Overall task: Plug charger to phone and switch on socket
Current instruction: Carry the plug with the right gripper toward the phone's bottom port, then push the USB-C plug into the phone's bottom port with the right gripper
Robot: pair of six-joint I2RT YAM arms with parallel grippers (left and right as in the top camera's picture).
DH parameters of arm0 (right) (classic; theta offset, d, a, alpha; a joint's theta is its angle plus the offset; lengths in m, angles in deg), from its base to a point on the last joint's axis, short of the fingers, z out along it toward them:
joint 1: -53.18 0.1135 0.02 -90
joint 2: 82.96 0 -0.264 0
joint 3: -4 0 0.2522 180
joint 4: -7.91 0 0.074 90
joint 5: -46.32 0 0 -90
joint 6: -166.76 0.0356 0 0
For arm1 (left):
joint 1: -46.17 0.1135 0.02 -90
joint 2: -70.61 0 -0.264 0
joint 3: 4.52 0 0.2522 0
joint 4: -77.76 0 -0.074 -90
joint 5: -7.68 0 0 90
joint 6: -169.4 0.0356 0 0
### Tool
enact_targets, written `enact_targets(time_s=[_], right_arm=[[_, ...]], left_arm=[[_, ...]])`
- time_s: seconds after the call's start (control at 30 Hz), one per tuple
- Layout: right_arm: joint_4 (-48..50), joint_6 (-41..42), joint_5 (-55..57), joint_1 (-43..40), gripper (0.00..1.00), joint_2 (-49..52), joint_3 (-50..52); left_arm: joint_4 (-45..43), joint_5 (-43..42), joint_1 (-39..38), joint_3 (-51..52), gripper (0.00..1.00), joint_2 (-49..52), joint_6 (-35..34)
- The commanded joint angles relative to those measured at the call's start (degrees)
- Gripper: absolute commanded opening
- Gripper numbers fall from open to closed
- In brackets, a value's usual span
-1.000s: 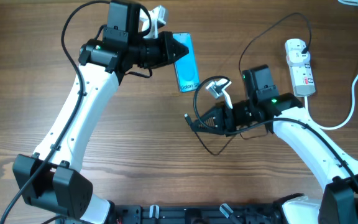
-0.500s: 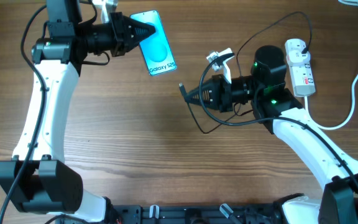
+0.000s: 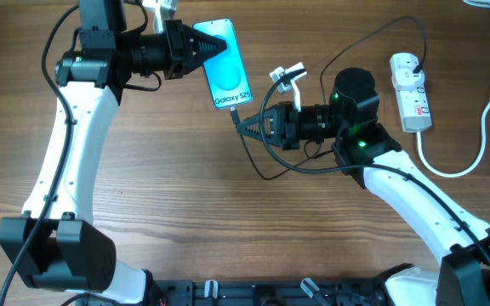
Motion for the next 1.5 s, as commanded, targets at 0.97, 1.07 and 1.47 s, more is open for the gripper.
enact_targets(time_s=[0.97,1.07,1.47], right_arm=[[-1.6,-3.4,9.7,-0.7,0.05,0.0,-0.9],[-1.6,-3.9,11.5,-0.7,0.05,0.0,-0.9],[6.1,-2.5,14.6,1.2,0.05,0.0,-0.9]], left_arm=[[5.7,-0.6,-0.5,-0.7,0.04,-0.9,5.5],[7.5,1.0,-1.2,-0.7,0.04,-0.9,7.2],[7.8,1.0,-4.1,-0.7,0.04,-0.9,8.3]])
